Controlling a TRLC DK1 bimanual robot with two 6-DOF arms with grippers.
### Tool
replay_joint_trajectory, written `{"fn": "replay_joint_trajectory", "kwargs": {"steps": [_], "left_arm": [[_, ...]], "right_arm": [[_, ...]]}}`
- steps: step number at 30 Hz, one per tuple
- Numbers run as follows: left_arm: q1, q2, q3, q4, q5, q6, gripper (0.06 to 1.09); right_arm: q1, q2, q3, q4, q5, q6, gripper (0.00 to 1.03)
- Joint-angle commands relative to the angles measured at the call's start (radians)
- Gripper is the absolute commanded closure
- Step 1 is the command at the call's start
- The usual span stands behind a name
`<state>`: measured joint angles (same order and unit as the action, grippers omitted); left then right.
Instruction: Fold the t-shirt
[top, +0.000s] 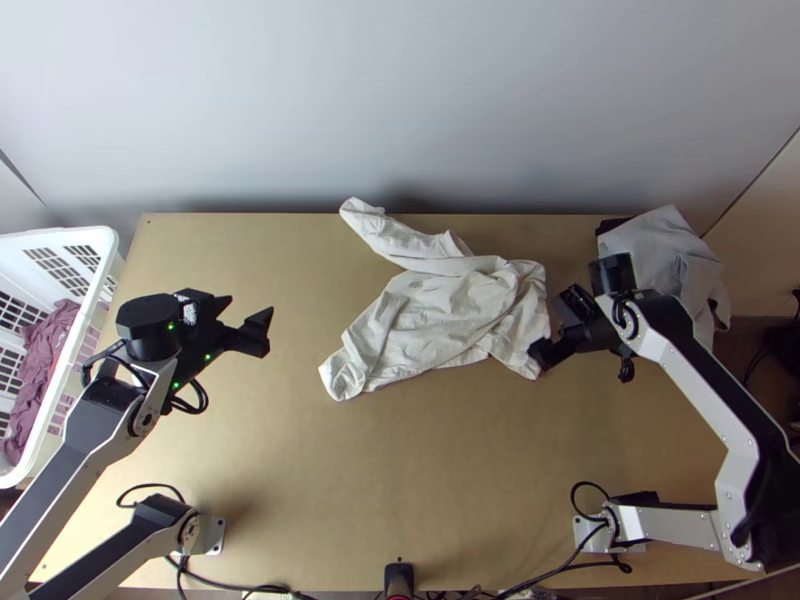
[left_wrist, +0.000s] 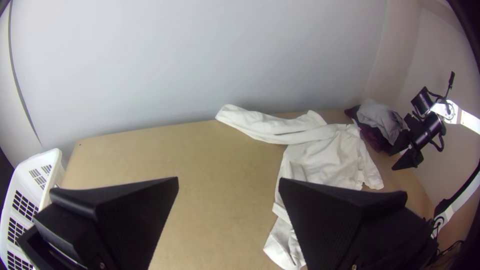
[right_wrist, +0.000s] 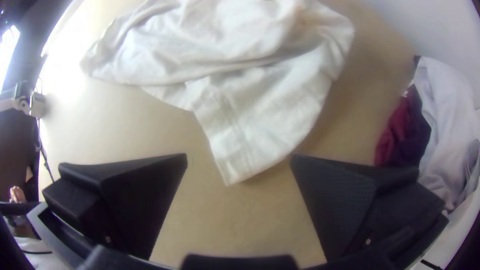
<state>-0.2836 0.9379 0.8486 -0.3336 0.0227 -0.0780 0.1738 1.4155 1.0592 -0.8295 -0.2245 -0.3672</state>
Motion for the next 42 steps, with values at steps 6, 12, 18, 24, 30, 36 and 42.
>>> {"fn": "replay_joint_trajectory", "kwargs": {"steps": [6,12,18,24,30,36,42], "left_arm": [[0.004,-0.005,-0.026,0.015,-0.001,0.001,0.11],[0.014,-0.005,-0.023,0.021,-0.001,0.004,0.11],[0.023,-0.001,-0.019,0.033,-0.001,0.009,0.11],[0.021,0.013,-0.011,0.042,0.0,0.009,0.11],[0.026,0.016,-0.01,0.042,-0.001,0.009,0.11],[0.037,0.013,-0.005,0.042,-0.001,0.009,0.11],[-0.075,-0.01,-0.051,-0.024,0.0,0.006,0.15]], "right_arm": [[0.15,-0.03,-0.08,-0.074,0.02,-0.07,0.07],[0.145,-0.016,-0.114,-0.023,0.065,-0.099,0.07],[0.102,-0.003,-0.125,0.024,0.096,-0.148,0.07],[0.072,0.036,-0.179,0.136,0.136,-0.193,0.1],[0.062,0.065,-0.214,0.222,0.152,-0.199,0.1],[0.069,0.109,-0.237,0.362,0.188,-0.214,0.51],[0.121,0.082,-0.197,0.388,0.188,-0.219,1.0]]}}
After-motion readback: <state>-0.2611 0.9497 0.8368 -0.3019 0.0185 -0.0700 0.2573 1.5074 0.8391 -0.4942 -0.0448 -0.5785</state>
